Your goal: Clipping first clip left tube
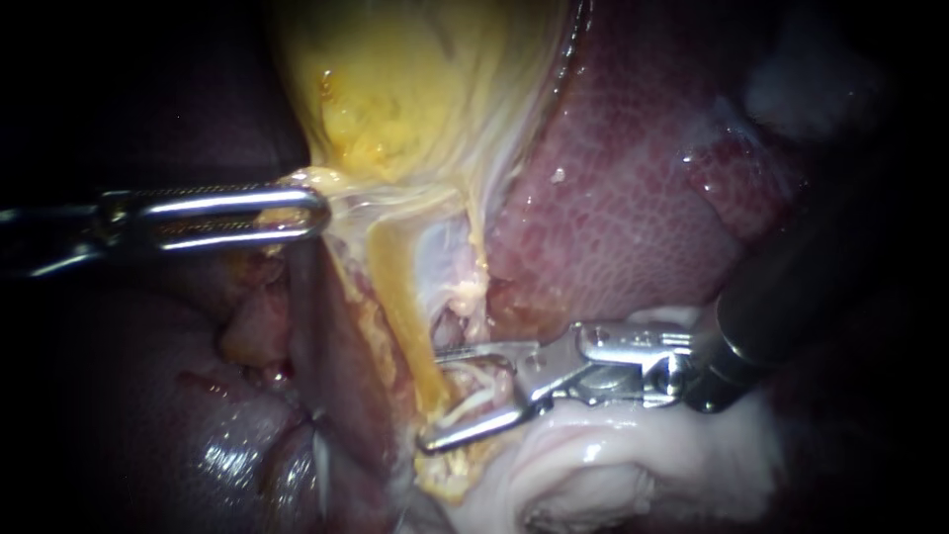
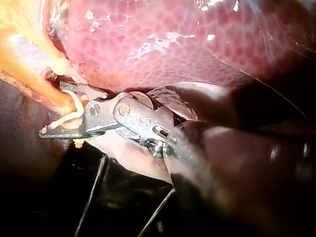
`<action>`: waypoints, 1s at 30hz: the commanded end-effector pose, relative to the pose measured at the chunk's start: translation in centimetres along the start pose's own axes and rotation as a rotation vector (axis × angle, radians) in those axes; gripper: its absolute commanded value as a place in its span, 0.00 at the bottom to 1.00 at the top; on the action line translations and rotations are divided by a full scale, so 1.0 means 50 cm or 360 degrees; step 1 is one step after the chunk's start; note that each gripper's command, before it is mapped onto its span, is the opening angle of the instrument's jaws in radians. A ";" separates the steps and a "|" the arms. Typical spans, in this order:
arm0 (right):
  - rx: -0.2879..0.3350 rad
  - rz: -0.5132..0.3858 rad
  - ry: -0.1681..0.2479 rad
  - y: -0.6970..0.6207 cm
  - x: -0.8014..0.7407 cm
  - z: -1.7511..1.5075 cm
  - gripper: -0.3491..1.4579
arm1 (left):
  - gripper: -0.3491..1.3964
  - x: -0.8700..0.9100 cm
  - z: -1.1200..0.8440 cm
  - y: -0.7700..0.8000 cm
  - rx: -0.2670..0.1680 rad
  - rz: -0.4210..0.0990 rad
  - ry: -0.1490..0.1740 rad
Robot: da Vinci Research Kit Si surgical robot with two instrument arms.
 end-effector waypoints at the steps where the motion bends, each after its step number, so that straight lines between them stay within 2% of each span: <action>1: 0.0016 0.0002 0.0011 -0.0005 0.0003 0.0004 0.52 | 0.00 0.0002 0.0002 0.0003 0.0002 -0.0001 0.0000; 6: 0.0106 0.0025 0.0026 -0.0018 0.0008 0.0020 0.52 | 0.00 0.0010 0.0015 0.0022 0.0000 0.0002 -0.0002; 11: 0.0133 0.0031 0.0016 -0.0015 0.0001 0.0042 0.51 | 0.00 0.0021 0.0036 0.0037 0.0006 0.0006 0.0017; 18: 0.0150 0.0030 0.0004 -0.0001 -0.0022 0.0081 0.51 | 0.00 0.0032 0.0073 0.0030 0.0025 0.0010 0.0033; 24: 0.0139 0.0032 0.0004 0.0006 -0.0029 0.0085 0.49 | 0.00 0.0031 0.0073 0.0026 0.0025 0.0010 0.0033; 26: 0.0139 0.0034 0.0010 0.0010 -0.0029 0.0072 0.43 | 0.00 0.0031 0.0071 0.0025 0.0025 0.0010 0.0033; 27: 0.0136 0.0034 -0.0003 0.0012 -0.0030 0.0065 0.35 | 0.00 0.0031 0.0071 0.0024 0.0026 0.0010 0.0033; 28: 0.0161 0.0055 -0.0067 0.0013 -0.0032 0.0052 0.19 | 0.00 0.0031 0.0070 0.0023 0.0026 0.0010 0.0033; 29: 0.0145 0.0057 -0.0111 0.0016 -0.0034 0.0047 0.07 | 0.00 0.0031 0.0070 0.0022 0.0026 0.0010 0.0033; 30: 0.0132 0.0057 -0.0123 0.0019 -0.0036 0.0041 0.00 | 0.00 0.0031 0.0069 0.0021 0.0026 0.0010 0.0033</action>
